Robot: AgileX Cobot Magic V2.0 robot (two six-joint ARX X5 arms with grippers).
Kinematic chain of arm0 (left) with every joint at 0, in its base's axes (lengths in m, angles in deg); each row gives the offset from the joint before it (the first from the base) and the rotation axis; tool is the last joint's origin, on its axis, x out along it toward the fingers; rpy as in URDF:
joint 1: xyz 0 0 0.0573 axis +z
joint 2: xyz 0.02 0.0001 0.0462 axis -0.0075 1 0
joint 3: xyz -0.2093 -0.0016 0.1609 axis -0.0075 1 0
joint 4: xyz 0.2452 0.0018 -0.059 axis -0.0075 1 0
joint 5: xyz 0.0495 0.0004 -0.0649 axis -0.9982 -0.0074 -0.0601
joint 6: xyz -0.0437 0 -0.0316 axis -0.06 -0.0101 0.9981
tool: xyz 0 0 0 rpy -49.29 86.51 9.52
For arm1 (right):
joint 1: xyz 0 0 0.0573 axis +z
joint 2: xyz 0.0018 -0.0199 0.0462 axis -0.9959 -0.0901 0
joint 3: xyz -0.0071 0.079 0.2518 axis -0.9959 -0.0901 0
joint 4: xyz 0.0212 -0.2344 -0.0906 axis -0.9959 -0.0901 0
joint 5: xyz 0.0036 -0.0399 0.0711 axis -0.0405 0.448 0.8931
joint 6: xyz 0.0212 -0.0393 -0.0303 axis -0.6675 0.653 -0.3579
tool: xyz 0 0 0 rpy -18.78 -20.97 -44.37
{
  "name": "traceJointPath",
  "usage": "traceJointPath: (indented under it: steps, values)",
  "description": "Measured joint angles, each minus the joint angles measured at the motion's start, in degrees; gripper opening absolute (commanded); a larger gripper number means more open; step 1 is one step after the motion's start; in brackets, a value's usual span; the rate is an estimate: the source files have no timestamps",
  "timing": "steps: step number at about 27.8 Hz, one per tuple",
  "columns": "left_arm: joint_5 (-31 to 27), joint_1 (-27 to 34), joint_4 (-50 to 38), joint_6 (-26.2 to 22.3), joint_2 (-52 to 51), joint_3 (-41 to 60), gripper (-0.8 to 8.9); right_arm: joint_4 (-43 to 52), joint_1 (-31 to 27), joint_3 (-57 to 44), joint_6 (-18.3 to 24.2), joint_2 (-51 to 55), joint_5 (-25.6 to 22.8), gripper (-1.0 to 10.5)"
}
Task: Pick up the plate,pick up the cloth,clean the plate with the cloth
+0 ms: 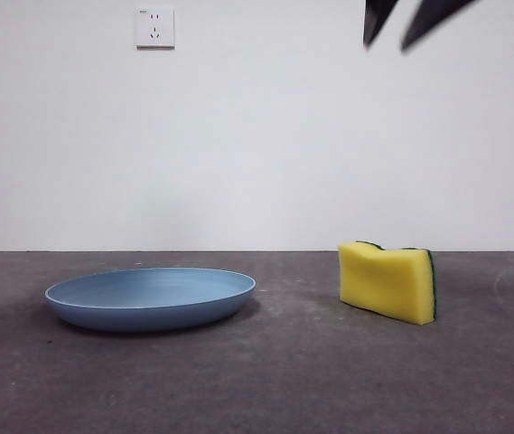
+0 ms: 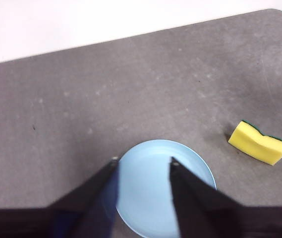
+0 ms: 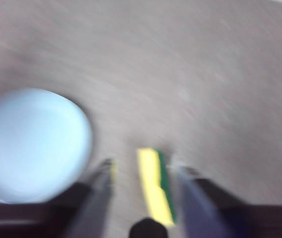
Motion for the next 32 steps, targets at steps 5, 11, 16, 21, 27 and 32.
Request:
traceJointPath:
  steps: [5,11,16,21,27,32]
  values:
    - [-0.3,0.0,-10.1,-0.8,-6.9,6.3,-0.09,8.4,0.0,-9.2,0.6,10.5,0.3,-0.1]
    - [-3.4,0.0,-19.6,1.8,-16.9,21.5,-0.09,17.2,0.0,-27.2,-0.6,20.5,-0.2,-0.1]
    - [-4.5,0.0,-27.8,3.8,-22.9,33.0,-0.09,25.8,0.4,-38.3,-1.6,28.0,-0.2,-0.1]
    - [-4.5,0.0,-28.7,4.2,-25.9,37.8,-0.06,25.2,0.4,-41.4,-1.7,31.5,-0.3,0.0]
    - [-4.7,0.0,-26.3,4.2,-24.6,37.7,-0.02,25.3,0.4,-41.4,-1.8,31.5,-0.3,0.0]
    - [-4.7,0.0,-26.2,4.2,-22.8,37.7,-0.02,25.1,0.4,-41.4,-1.8,31.5,-0.3,0.0]
